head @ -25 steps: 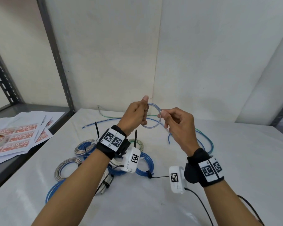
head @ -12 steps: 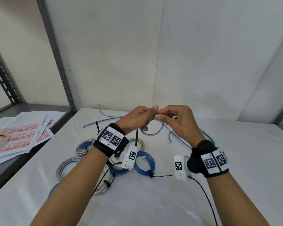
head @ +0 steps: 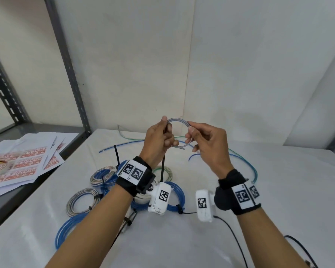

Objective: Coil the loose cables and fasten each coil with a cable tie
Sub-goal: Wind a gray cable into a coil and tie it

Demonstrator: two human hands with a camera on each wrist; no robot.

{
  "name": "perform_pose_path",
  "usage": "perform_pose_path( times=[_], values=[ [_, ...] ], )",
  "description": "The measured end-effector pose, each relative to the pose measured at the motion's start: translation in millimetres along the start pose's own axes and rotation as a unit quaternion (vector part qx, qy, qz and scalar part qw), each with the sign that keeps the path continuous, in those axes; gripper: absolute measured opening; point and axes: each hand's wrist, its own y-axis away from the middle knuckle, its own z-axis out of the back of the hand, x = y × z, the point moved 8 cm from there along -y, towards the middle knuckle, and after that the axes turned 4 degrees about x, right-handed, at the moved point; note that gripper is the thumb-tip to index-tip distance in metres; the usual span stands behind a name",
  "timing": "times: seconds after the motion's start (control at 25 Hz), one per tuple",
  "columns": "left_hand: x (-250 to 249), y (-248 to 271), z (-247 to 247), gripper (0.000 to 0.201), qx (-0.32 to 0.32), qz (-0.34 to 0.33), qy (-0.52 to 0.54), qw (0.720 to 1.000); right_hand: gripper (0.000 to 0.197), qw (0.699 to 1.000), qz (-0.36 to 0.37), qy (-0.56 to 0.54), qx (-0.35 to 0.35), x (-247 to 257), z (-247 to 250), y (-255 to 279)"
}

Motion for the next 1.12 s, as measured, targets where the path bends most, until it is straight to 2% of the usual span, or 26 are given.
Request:
perform_pose_path(
  times=[0.12,0.2,0.28,0.4,0.48,0.6,0.76,0.88,1.04,1.12],
  values=[
    [0,1,-2,0.045,0.078,0.068,-0.156,0.982,0.015,0.982,0.015,0.140,0.128,8,-2,-10],
    [-2,6,-12,0.044,0.127,0.050,-0.240,0.961,0.014,0.971,0.016,0.177,0.160,10,-5,-10],
    [-6,7,-16,0.044,0.118,0.006,-0.234,0.965,0.016,0.977,0.030,0.174,0.119,12,-1,-6],
    [-20,6,-6,0.046,0.041,-0.068,-0.160,0.984,0.022,0.986,0.057,0.154,0.000,4,10,11],
    [-25,5,0,0.048,-0.011,-0.099,-0.115,0.988,0.020,0.990,0.032,0.133,-0.046,-7,10,21],
    [-27,8,-4,0.042,-0.048,-0.131,-0.113,0.984,0.022,0.994,0.009,0.097,-0.045,-13,-1,24],
    [-20,10,-8,0.040,-0.047,-0.137,-0.115,0.983,0.042,0.998,-0.004,0.024,-0.056,-9,-1,21],
    [-19,10,-8,0.040,-0.049,-0.132,-0.104,0.985,0.028,0.998,0.000,0.037,-0.041,-2,-1,20],
    [-16,9,-6,0.042,-0.053,-0.111,-0.076,0.990,0.041,1.000,0.014,0.025,0.005,2,-4,20],
    [-13,8,-7,0.042,-0.064,-0.100,-0.033,0.992,0.040,0.998,0.041,0.044,-0.023,4,-3,23]
  ],
)
